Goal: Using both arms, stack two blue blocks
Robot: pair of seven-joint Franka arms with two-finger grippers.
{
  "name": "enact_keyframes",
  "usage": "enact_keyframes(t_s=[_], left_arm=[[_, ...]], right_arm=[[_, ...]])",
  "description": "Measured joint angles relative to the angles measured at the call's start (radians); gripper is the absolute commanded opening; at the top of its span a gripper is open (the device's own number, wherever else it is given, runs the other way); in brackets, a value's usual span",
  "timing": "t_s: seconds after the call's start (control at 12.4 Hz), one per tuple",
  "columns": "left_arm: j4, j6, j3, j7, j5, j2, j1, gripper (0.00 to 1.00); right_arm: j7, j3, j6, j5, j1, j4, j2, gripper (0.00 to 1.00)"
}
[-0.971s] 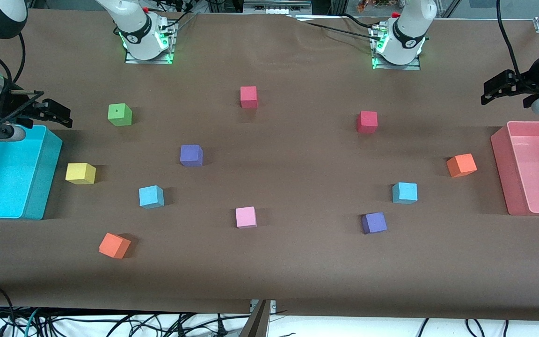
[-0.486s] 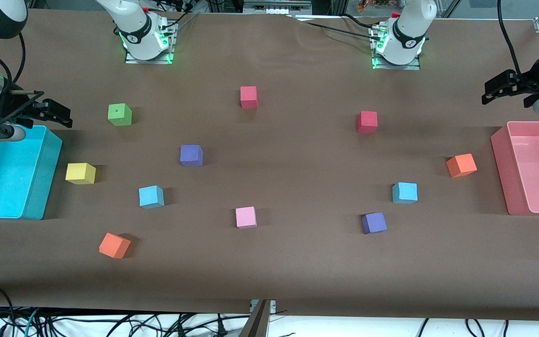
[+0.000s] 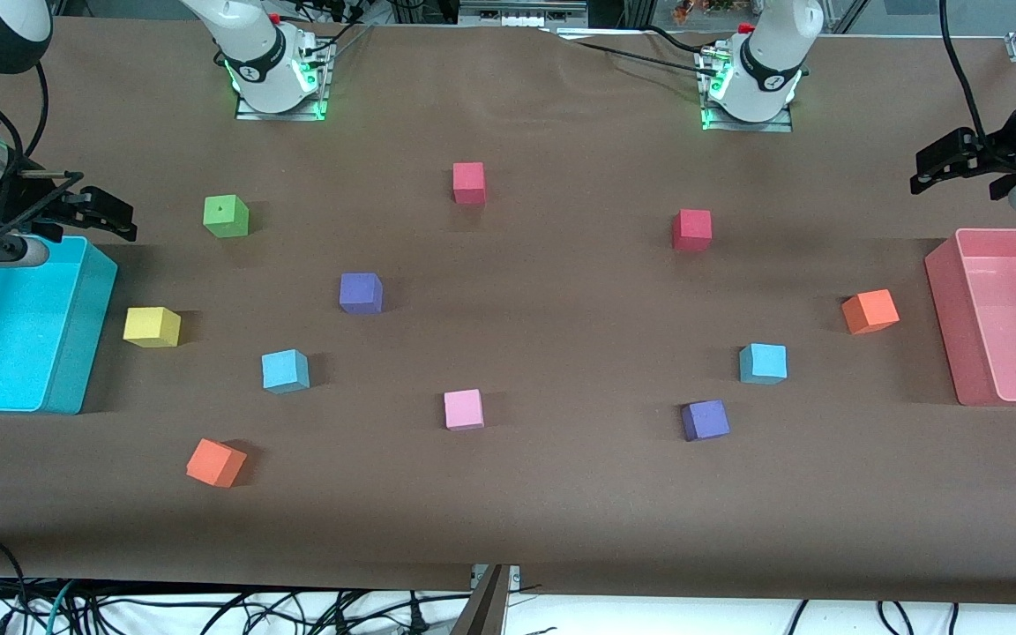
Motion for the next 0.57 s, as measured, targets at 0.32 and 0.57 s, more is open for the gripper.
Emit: enact_keyframes(t_s=[0.32,0.57], left_arm=[[0.0,-0.001,0.0,0.0,0.0,0.0,0.0,1.0],[0.0,-0.001,0.0,0.0,0.0,0.0,0.0,1.0]], right_arm=[[0.0,0.005,0.0,0.0,0.0,-0.002,0.005,0.99],[-0.002,0.012,0.002,0.001,0.011,-0.011,0.029,0.99]])
